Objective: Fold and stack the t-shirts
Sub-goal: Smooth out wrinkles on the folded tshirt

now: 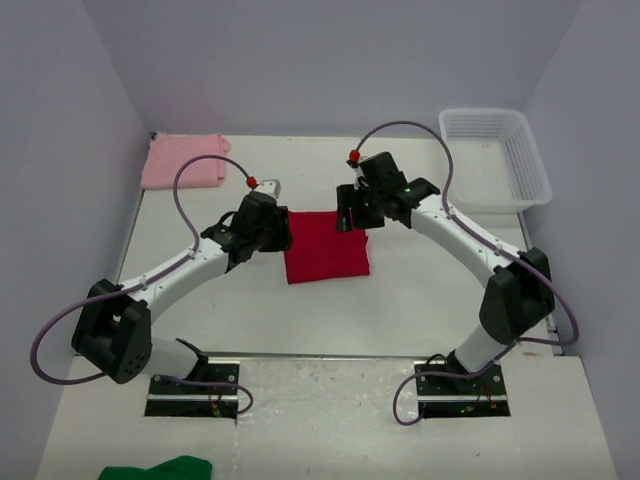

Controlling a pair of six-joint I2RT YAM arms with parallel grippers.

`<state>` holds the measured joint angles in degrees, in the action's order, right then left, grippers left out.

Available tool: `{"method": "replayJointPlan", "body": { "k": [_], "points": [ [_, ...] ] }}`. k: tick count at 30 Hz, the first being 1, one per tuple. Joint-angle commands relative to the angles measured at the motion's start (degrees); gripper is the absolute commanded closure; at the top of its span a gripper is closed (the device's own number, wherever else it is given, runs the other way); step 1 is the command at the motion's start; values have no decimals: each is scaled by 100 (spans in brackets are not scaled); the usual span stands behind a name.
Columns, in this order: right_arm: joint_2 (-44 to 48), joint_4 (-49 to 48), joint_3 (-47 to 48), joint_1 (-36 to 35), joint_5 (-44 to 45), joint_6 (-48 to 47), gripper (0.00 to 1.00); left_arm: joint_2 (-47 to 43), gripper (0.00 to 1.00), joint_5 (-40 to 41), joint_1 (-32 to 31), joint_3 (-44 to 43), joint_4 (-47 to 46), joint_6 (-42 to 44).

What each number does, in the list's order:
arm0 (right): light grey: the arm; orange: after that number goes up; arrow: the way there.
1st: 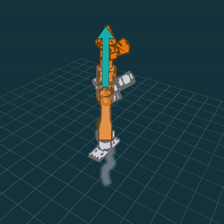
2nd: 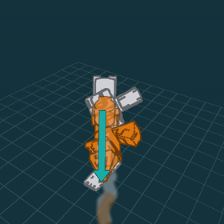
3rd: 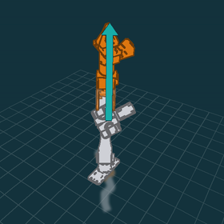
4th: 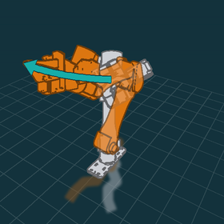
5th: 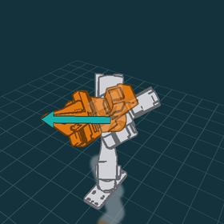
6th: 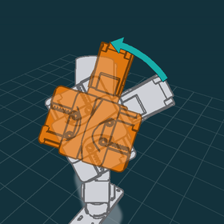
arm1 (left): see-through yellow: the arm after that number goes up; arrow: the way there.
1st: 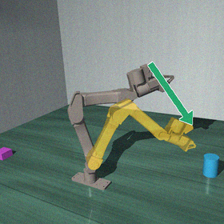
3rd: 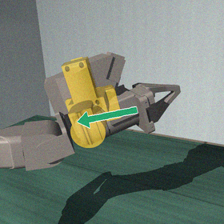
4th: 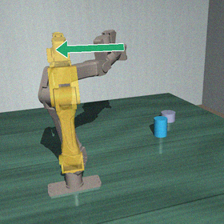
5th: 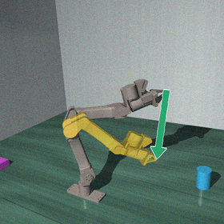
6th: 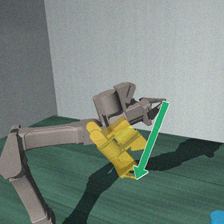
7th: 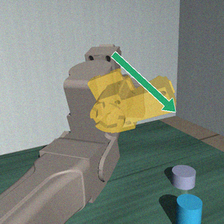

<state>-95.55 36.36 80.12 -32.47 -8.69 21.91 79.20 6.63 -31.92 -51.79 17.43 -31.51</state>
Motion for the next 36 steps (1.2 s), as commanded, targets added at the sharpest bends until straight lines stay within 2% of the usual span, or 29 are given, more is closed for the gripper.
{"method": "replayJointPlan", "body": {
  "k": [1,2,4,7,12,20,22,28,36],
  "points": [
    [896,222,-92,-40,-115,-143,35,-19,48,-55,221,-218,288,232],
    [1298,222,-310,-40,-159,-143,27,-1,46,-240,430,-191,226,320],
    [1739,214,-679,-40,-177,-126,20,95,41,-1082,677,36,-195,443],
    [2836,336,-1058,-32,-142,-73,18,306,38,-2111,1344,378,-888,444],
    [3953,372,-1533,-40,-414,-11,17,710,35,-2849,1672,643,-1540,216],
    [4791,723,-2114,-40,-432,41,8,1238,32,-3869,1979,1170,-2769,-171],
    [4913,741,-2219,-32,-414,41,8,1238,31,-3977,2128,1425,-2946,-312],
    [5160,759,-2360,-32,-362,50,7,1089,30,-3590,2287,1716,-2649,-312],
    [5178,715,-2360,-40,-370,111,7,878,29,-3292,2339,1690,-2403,-260]
  ]
}}
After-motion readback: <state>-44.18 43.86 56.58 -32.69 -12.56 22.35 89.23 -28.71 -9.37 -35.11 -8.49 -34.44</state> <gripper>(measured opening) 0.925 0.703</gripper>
